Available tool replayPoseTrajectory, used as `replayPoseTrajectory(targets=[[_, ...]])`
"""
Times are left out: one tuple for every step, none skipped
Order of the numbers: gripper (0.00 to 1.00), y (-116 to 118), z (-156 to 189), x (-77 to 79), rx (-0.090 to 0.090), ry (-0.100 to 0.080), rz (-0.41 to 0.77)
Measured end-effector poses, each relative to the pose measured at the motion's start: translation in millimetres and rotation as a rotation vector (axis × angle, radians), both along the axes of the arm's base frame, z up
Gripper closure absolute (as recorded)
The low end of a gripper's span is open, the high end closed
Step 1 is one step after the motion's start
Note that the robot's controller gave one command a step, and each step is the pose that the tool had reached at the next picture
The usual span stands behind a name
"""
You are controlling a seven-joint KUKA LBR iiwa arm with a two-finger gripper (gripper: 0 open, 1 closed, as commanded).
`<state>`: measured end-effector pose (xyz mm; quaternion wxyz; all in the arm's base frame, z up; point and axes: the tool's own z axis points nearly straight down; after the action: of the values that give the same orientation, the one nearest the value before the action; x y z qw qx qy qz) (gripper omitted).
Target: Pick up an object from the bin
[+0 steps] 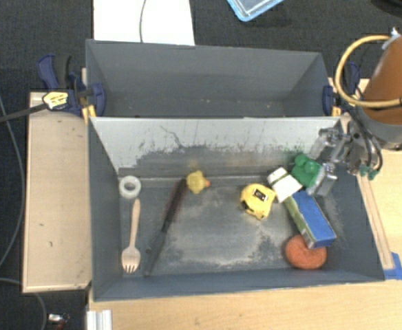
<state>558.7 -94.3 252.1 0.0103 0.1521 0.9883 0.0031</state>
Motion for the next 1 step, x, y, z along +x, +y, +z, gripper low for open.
replayPoseTrajectory(targets=[[0.0,11.1,-36.2,-22.5,-0.001,-0.008,-0.045]])
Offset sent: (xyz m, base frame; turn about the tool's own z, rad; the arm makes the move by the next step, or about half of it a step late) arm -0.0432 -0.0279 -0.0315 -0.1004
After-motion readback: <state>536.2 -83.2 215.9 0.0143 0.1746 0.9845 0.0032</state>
